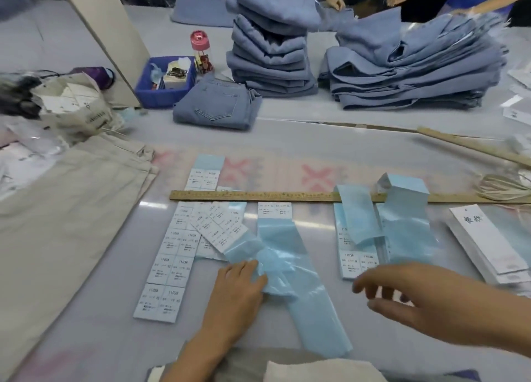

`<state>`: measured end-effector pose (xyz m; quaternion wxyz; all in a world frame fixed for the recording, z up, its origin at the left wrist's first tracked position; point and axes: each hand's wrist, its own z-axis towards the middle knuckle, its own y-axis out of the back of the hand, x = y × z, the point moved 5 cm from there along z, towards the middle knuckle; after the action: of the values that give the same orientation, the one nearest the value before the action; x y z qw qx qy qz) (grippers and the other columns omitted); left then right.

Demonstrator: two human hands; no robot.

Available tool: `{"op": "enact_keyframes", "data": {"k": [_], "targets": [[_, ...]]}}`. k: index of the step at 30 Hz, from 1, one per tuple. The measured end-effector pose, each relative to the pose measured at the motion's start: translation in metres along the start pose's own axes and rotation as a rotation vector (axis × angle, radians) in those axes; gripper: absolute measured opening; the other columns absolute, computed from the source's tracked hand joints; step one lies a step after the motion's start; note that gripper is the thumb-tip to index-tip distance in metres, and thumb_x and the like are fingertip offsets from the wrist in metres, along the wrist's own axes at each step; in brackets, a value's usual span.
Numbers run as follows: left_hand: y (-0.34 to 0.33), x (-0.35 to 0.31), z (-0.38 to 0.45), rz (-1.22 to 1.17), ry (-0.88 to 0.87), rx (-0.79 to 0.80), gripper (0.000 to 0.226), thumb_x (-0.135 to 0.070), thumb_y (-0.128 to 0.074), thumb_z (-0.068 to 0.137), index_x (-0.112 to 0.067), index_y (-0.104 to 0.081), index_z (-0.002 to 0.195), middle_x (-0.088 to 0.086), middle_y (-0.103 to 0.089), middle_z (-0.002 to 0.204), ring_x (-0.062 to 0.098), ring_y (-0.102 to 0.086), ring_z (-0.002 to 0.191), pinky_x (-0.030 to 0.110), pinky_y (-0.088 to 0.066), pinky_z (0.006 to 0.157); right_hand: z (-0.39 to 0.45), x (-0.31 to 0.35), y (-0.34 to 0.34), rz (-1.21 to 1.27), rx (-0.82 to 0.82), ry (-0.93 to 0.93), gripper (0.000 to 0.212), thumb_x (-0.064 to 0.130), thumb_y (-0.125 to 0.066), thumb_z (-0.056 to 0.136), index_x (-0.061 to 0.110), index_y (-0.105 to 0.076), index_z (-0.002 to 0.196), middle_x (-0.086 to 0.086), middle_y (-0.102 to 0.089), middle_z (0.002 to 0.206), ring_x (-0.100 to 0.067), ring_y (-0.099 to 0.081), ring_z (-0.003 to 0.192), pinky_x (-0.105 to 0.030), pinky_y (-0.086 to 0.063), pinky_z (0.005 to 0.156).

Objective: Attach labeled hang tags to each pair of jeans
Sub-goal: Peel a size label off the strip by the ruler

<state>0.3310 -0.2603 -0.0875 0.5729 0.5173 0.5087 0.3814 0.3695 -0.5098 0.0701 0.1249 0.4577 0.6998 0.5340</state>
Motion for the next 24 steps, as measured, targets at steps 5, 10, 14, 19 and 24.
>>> {"op": "enact_keyframes", "data": {"k": [5, 10, 14, 19, 24], "targets": [[0.026, 0.03, -0.016, -0.125, 0.01, -0.179, 0.033, -0.001, -0.089, 0.066, -0.018, -0.075, 0.091, 0.009, -0.072, 0.116, 0.032, -0.071, 0.1, 0.042, -0.058, 0.079, 0.084, -0.004, -0.063, -0.056, 0.239, -0.044, 0.033, 0.047, -0.05, 0.101, 0.043, -0.05, 0.134, 0.014, -0.058, 0.129, -0.008, -0.055, 0.109, -0.026, -0.045, 0.092], [0.038, 0.075, -0.055, -0.179, 0.015, -0.235, 0.019, -0.001, -0.071, 0.081, -0.015, -0.075, 0.093, 0.008, -0.072, 0.118, 0.031, -0.071, 0.105, 0.043, -0.058, 0.082, 0.106, 0.009, -0.11, 0.027, 0.237, -0.016, 0.033, 0.048, -0.05, 0.099, 0.042, -0.05, 0.132, 0.014, -0.06, 0.126, -0.008, -0.055, 0.103, -0.03, -0.048, 0.093], [0.037, 0.122, -0.087, -0.124, 0.15, -0.21, 0.036, 0.012, -0.069, 0.065, -0.012, -0.076, 0.09, 0.013, -0.073, 0.116, 0.035, -0.072, 0.101, 0.05, -0.06, 0.077, 0.099, 0.014, -0.129, 0.067, 0.276, -0.011, 0.03, 0.045, -0.05, 0.099, 0.042, -0.053, 0.129, 0.017, -0.06, 0.119, -0.005, -0.052, 0.096, -0.026, -0.046, 0.091], [0.045, 0.163, -0.099, -0.182, 0.303, -0.255, 0.053, 0.014, -0.049, 0.051, -0.018, -0.077, 0.084, 0.004, -0.076, 0.113, 0.028, -0.074, 0.097, 0.045, -0.059, 0.081, 0.1, 0.018, -0.133, 0.123, 0.269, -0.017, 0.029, 0.042, -0.05, 0.099, 0.04, -0.056, 0.127, 0.017, -0.061, 0.116, -0.004, -0.056, 0.099, -0.026, -0.048, 0.094], [0.049, 0.139, -0.017, 0.02, 0.346, -0.22, 0.029, -0.019, -0.06, 0.094, -0.021, -0.07, 0.121, -0.001, -0.065, 0.131, 0.026, -0.06, 0.118, 0.042, -0.047, 0.092, 0.108, 0.028, -0.132, 0.171, 0.173, 0.02, 0.028, 0.04, -0.048, 0.1, 0.041, -0.057, 0.126, 0.022, -0.06, 0.114, 0.001, -0.056, 0.098, -0.021, -0.047, 0.094]]}}
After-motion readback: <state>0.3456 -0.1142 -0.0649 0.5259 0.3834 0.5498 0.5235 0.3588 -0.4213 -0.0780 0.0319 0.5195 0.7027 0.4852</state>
